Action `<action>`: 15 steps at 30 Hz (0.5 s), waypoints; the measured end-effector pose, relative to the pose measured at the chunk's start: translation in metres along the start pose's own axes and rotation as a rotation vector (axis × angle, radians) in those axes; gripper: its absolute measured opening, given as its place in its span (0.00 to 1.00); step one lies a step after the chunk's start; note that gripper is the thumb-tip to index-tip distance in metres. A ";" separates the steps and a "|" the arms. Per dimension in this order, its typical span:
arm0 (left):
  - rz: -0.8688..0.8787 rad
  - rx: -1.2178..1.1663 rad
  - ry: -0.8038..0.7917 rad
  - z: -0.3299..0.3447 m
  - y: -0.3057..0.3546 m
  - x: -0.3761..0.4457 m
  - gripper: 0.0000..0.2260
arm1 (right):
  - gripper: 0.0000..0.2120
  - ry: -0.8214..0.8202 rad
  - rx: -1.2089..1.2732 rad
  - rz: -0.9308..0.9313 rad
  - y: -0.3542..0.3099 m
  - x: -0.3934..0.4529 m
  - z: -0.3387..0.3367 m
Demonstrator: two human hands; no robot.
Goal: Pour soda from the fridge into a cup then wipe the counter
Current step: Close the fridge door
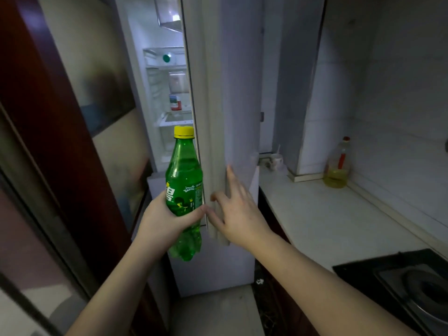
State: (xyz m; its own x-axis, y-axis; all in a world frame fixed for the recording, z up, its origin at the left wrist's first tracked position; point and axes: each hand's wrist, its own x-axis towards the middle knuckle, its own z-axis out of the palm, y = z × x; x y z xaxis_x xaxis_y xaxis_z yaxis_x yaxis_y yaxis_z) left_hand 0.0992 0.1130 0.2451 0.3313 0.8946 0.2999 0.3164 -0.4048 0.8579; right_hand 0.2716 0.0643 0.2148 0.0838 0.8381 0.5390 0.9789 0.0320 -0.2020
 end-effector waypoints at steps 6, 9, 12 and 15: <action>-0.042 0.036 0.087 -0.049 -0.033 0.029 0.20 | 0.16 -0.020 0.063 -0.172 -0.025 0.057 0.042; -0.067 0.036 0.121 -0.071 -0.051 0.050 0.19 | 0.17 -0.034 0.049 -0.188 -0.032 0.089 0.066; -0.079 0.046 0.151 -0.088 -0.068 0.074 0.25 | 0.24 -0.055 0.020 -0.170 -0.039 0.124 0.088; -0.078 0.054 0.168 -0.101 -0.083 0.098 0.24 | 0.33 -0.086 -0.050 -0.163 -0.041 0.161 0.106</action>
State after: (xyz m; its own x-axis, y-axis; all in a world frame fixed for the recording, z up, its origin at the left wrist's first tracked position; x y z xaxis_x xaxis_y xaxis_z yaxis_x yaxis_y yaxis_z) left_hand 0.0161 0.2534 0.2452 0.1522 0.9410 0.3022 0.3838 -0.3381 0.8593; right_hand 0.2251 0.2557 0.2230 -0.0911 0.8676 0.4889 0.9863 0.1463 -0.0758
